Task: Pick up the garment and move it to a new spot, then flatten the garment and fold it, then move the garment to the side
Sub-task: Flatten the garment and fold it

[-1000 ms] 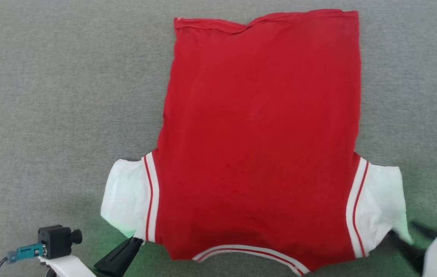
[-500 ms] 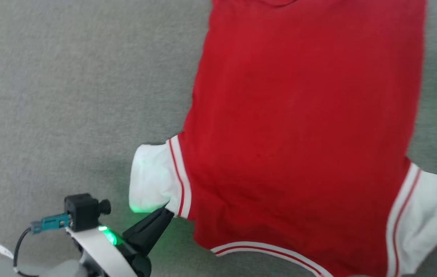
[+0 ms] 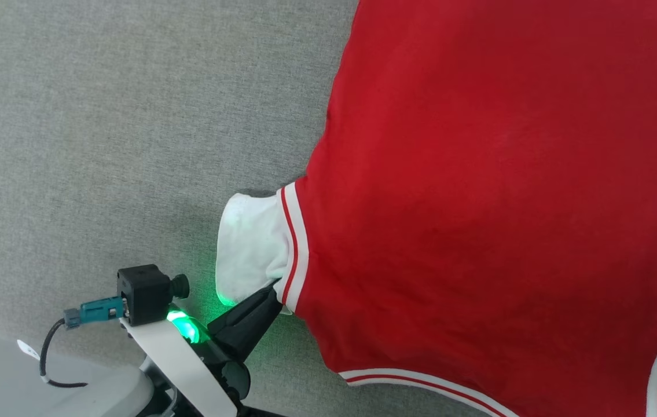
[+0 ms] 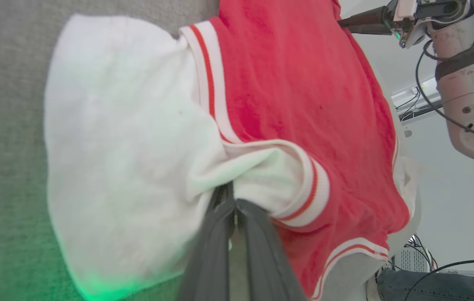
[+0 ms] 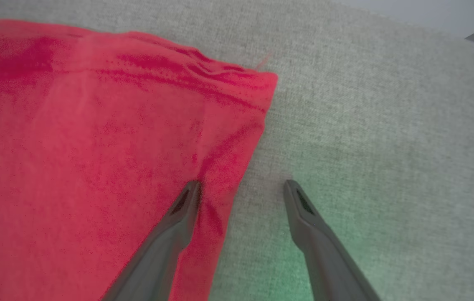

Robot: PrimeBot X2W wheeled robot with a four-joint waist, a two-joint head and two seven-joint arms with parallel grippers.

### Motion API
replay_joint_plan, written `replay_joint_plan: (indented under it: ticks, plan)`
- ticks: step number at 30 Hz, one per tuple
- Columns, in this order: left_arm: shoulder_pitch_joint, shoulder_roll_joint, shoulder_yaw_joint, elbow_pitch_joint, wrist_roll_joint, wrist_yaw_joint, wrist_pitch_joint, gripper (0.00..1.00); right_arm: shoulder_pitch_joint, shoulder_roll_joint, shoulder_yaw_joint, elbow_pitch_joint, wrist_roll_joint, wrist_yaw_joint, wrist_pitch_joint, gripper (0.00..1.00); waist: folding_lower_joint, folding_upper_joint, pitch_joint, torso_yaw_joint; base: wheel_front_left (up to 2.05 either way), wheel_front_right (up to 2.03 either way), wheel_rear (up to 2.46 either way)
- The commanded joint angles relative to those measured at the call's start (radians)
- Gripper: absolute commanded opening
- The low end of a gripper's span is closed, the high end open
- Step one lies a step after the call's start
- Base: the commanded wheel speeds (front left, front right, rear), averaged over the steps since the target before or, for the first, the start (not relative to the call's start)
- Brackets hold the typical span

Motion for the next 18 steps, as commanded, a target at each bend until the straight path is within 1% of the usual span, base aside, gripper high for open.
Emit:
replay_joint_plan:
  ticks: [1,4,6,7,9,14,18]
  plan:
    - [-0.013,-0.004,0.009,-0.004,0.006,0.001,-0.005,0.0,-0.012,0.015,-0.003,0.055,-0.023,-0.001,0.018,1.0,0.0,0.0,0.019,0.005,0.0,0.0,0.0]
    - [-0.021,0.0,0.013,-0.003,0.012,0.001,-0.005,0.0,-0.029,0.053,-0.004,0.108,-0.033,-0.001,0.029,1.0,0.0,0.0,0.027,-0.003,0.0,0.0,0.0]
    - [-0.024,-0.001,0.014,-0.005,0.013,0.001,-0.005,0.0,-0.034,0.063,-0.007,0.12,-0.039,-0.001,0.019,1.0,0.0,0.0,0.029,-0.005,0.0,0.0,0.0]
    - [-0.027,-0.002,0.015,-0.006,0.011,0.001,-0.005,0.0,-0.038,0.07,-0.007,0.133,-0.044,-0.001,0.008,0.58,0.0,0.0,0.029,-0.007,0.0,0.0,0.0]
    - [-0.029,0.0,0.02,-0.005,0.011,0.001,-0.005,0.0,-0.04,0.079,0.005,0.15,-0.05,-0.001,-0.012,0.0,0.0,0.0,0.025,-0.013,0.0,0.0,0.0]
    - [-0.012,0.002,0.04,0.005,0.006,0.001,-0.005,0.0,-0.044,0.081,0.01,0.179,-0.022,-0.001,-0.08,0.0,0.0,0.0,-0.008,-0.041,0.0,0.0,0.0]
    - [0.013,0.009,0.069,0.018,0.003,0.001,-0.005,0.0,-0.023,0.064,0.052,0.159,0.028,-0.001,-0.12,0.0,0.0,0.0,-0.055,-0.074,0.0,0.0,0.0]
